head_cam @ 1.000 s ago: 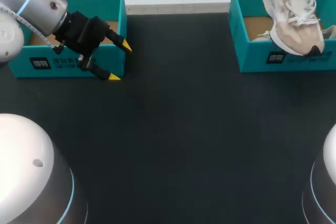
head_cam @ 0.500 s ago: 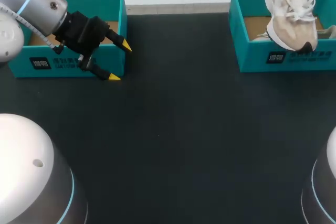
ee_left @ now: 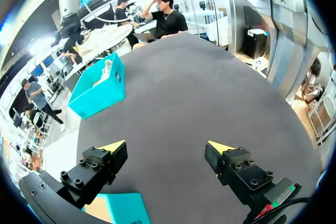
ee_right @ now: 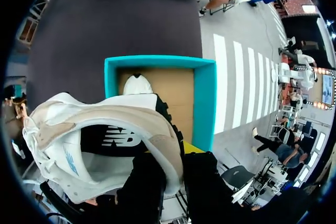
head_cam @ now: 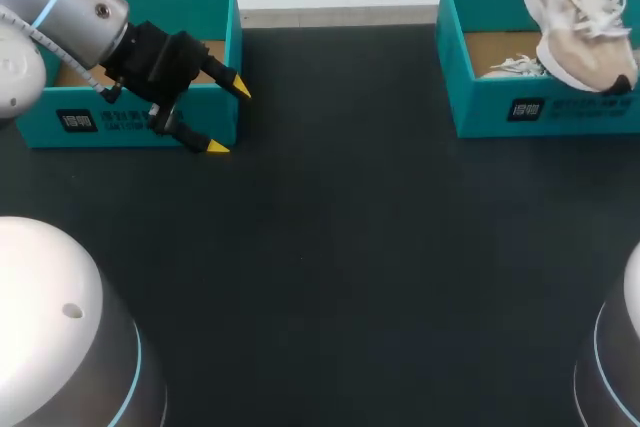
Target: Take the shoe out of the shoebox, open the shoe tongue, remove and reinsert the insole, then place the shoe into the shoebox
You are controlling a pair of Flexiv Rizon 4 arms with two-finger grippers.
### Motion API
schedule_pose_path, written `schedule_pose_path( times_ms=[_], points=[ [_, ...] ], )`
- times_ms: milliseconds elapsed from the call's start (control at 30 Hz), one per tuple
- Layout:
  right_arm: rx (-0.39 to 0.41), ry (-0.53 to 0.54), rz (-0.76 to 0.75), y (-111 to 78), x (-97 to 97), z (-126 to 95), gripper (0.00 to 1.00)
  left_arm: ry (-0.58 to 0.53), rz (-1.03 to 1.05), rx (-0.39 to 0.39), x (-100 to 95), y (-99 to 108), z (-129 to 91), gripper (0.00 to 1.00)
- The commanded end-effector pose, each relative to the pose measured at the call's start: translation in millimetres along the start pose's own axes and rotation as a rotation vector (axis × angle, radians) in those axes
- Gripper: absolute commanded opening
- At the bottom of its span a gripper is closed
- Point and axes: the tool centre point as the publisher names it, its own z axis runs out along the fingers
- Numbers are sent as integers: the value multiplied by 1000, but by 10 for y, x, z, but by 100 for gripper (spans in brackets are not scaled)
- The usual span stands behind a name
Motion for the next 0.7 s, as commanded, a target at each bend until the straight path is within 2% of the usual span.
schedule_pose_path(
  times_ms=[33,200,300,400,500,567,633,667,700],
  points=[
    [-27,16,-26,-287,-181,175,0,1,0,-2,4,-1,-3,100],
    [1,35,-2,-639,-380,447,0,1,0,-2,4,-1,-3,100],
    [34,53,70,-871,-483,639,0,1,0,-2,4,-1,-3,100],
    [69,47,155,-1052,-596,732,0,1,0,-2,4,-1,-3,100],
    [128,32,367,-1252,-695,802,0,1,0,-2,4,-1,-3,100],
    [185,53,590,-1384,-700,820,0,1,0,-2,4,-1,-3,100],
    [214,65,783,-1453,-672,766,0,1,0,-2,4,-1,-3,100],
    [198,61,842,-1462,-651,733,0,1,0,-2,4,-1,-3,100],
    [224,77,910,-1465,-623,706,0,1,0,-2,4,-1,-3,100]
  ],
)
